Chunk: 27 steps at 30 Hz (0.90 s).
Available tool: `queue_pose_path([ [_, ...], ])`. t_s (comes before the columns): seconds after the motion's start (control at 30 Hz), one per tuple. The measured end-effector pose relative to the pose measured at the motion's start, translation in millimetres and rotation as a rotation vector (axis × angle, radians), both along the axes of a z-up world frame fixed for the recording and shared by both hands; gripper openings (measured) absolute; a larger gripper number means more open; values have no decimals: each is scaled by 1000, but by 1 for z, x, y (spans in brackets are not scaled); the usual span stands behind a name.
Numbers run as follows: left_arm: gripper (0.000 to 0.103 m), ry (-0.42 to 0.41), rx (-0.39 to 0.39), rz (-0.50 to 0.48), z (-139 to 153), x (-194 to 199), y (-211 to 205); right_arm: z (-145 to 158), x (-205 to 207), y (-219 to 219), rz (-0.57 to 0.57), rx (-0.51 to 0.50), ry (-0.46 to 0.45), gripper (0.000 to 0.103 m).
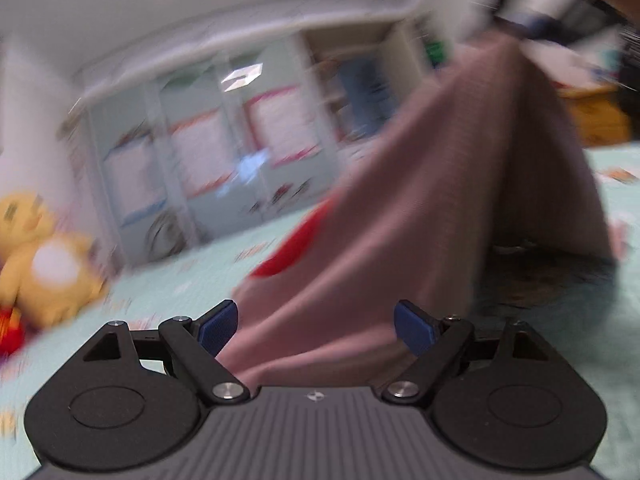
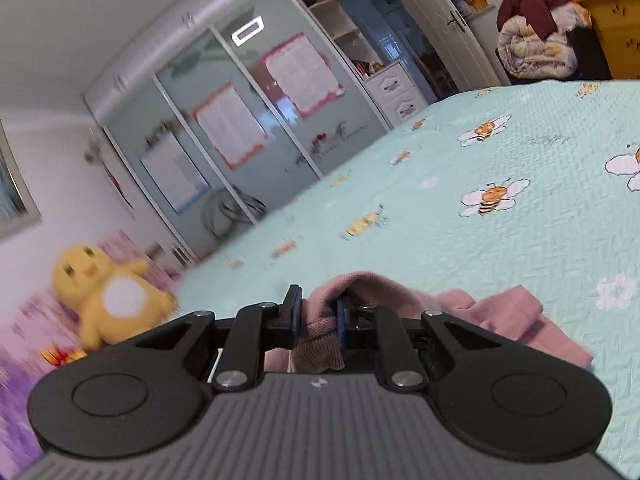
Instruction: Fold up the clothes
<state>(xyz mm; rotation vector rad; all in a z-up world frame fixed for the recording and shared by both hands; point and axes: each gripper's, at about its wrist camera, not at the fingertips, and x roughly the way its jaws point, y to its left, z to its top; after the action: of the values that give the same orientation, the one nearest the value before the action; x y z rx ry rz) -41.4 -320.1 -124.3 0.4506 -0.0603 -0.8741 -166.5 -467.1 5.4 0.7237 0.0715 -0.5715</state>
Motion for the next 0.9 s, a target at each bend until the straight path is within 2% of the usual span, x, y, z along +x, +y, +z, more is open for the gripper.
queue_pose_path([
  [0.07,89,-89,51,-36,-10,-15,-6,8,-12,2,7,38,-44,16],
  [0.17,88,-151,108,-53,-20,-24,-13,21,-22,12,35,52,-81,13],
  [0.3,88,-141,94,-104,-17,-25,-9,35,-17,20,60,-31,-30,12],
  [0.37,89,-132,96,-140,-16,-27,-7,31,-14,15,46,5,-23,12],
  [0.43,90,-133,130,-170,-20,-30,-9,29,-13,13,51,31,-45,11],
  [0.53,90,-137,176,-139,-25,-27,-19,35,-13,18,72,36,-69,11],
  [0.67,89,-87,172,-58,-23,-11,-24,56,-16,32,109,2,-117,11],
  [0.73,78,-62,136,-18,-19,-1,-22,63,-18,39,128,-16,-110,11],
  [0.8,59,-41,97,23,-13,8,-20,66,-22,45,137,-40,-76,11],
  [0.83,53,-33,62,33,-10,12,-16,65,-23,47,139,-51,-52,11],
  [0.9,20,-19,-20,46,-1,17,-7,57,-27,45,119,-56,25,12],
])
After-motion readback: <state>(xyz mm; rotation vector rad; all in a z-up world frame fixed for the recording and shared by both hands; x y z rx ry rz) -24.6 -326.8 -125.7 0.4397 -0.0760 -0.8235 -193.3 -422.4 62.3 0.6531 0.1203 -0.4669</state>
